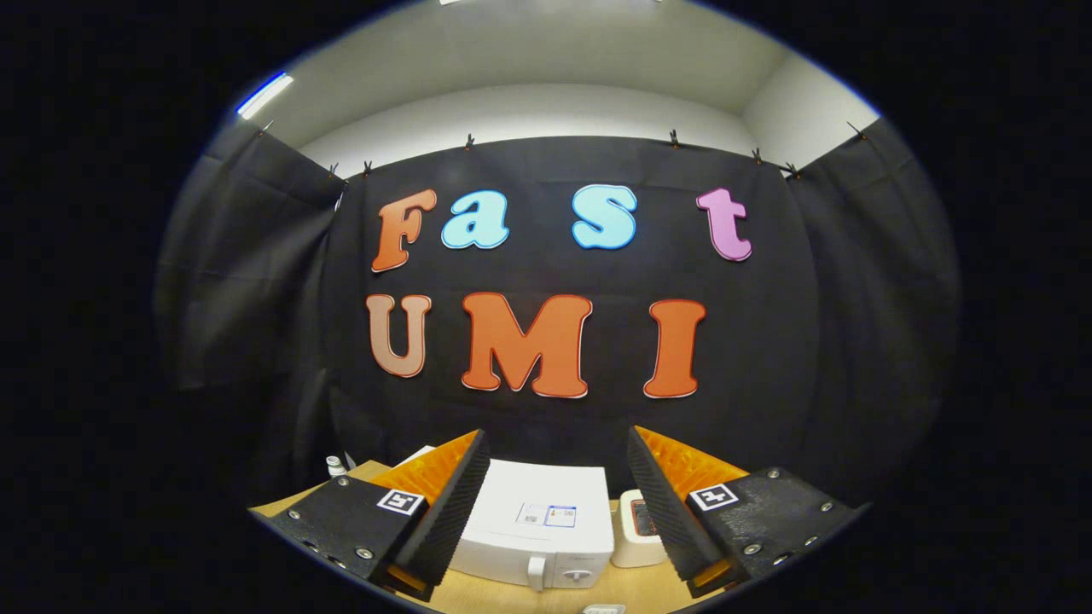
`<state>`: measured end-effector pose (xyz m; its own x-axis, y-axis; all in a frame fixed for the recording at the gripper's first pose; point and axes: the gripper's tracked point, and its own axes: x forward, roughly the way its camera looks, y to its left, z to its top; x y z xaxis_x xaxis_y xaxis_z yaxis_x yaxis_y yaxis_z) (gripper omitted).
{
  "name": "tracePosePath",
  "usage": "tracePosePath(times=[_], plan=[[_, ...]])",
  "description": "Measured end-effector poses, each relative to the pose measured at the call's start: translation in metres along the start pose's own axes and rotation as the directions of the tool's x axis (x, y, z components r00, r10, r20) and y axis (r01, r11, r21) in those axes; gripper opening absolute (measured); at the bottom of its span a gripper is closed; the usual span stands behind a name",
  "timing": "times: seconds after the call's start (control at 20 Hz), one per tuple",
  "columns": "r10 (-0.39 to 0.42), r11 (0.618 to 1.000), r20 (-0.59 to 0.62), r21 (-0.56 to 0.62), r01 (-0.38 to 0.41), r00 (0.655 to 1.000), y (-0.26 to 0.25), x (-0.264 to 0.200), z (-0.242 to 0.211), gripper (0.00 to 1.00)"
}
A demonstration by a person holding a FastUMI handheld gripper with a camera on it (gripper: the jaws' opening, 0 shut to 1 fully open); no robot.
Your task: Open the microwave, put the food inside, and close the microwave door.
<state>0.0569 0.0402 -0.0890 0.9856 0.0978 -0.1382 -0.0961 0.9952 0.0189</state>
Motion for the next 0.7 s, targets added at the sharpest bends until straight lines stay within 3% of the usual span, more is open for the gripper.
tracePosePath(times=[0.15,0.7], plan=[[-0.007,0.999,0.056,-0.042,0.01,0.998,-0.01,-0.004,0.039,0.97],[-0.037,0.999,0.216,0.0,0.038,0.976,-0.026,-0.028,0.123,0.98]])
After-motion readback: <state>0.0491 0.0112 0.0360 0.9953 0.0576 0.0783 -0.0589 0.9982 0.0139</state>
